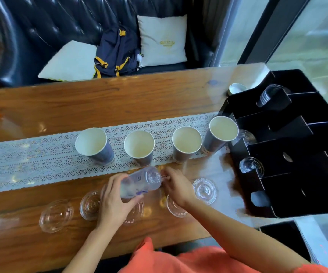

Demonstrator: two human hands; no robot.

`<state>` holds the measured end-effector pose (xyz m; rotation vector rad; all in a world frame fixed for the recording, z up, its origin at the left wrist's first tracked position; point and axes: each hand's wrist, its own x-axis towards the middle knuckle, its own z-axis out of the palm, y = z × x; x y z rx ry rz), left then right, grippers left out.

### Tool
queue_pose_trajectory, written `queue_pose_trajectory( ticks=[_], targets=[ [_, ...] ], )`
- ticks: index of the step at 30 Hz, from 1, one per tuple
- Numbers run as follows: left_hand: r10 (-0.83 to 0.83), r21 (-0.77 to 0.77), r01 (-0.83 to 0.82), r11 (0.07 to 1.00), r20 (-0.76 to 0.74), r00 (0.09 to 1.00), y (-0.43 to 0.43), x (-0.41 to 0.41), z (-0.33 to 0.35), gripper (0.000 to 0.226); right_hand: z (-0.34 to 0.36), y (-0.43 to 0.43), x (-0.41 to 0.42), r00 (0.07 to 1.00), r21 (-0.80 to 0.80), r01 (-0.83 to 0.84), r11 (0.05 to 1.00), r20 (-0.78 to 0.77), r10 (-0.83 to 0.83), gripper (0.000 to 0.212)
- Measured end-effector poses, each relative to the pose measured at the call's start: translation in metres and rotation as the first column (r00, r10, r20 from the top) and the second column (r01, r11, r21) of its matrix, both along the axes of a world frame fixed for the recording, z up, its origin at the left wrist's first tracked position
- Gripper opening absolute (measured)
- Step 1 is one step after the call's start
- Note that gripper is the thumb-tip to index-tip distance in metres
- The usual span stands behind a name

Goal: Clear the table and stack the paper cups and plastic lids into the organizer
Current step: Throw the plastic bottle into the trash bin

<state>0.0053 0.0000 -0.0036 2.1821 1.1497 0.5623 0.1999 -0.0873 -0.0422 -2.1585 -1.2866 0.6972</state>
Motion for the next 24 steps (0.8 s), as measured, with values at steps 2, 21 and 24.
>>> queue_pose_trajectory(
  ticks=[2, 21, 24],
  targets=[
    [0.012, -0.092, -0.003, 0.996, 0.094, 0.996, -0.002, 0.002, 0.009, 0.063, 0.009, -0.006, -0.003, 0.982, 0.078, 0.125, 0.989, -0.149, -0.112, 0.013],
    [-0.357, -0.817, 0.573, -0.068, 0.556, 0.75, -0.108, 0.054, 0.05, 0.08, 0.057, -0.164, -0.051, 0.437, 0.012, 0.798, 0.603, -0.702, -0.563, 0.017],
    [-0.471, -0.824, 0.557, -0.104, 0.535, 0.702, -0.131, 0.072, 0.052, 0.074, 0.05, -0.188, -0.048, 0.374, -0.019, 0.853, 0.521, -0.675, -0.636, 0.017]
  ],
)
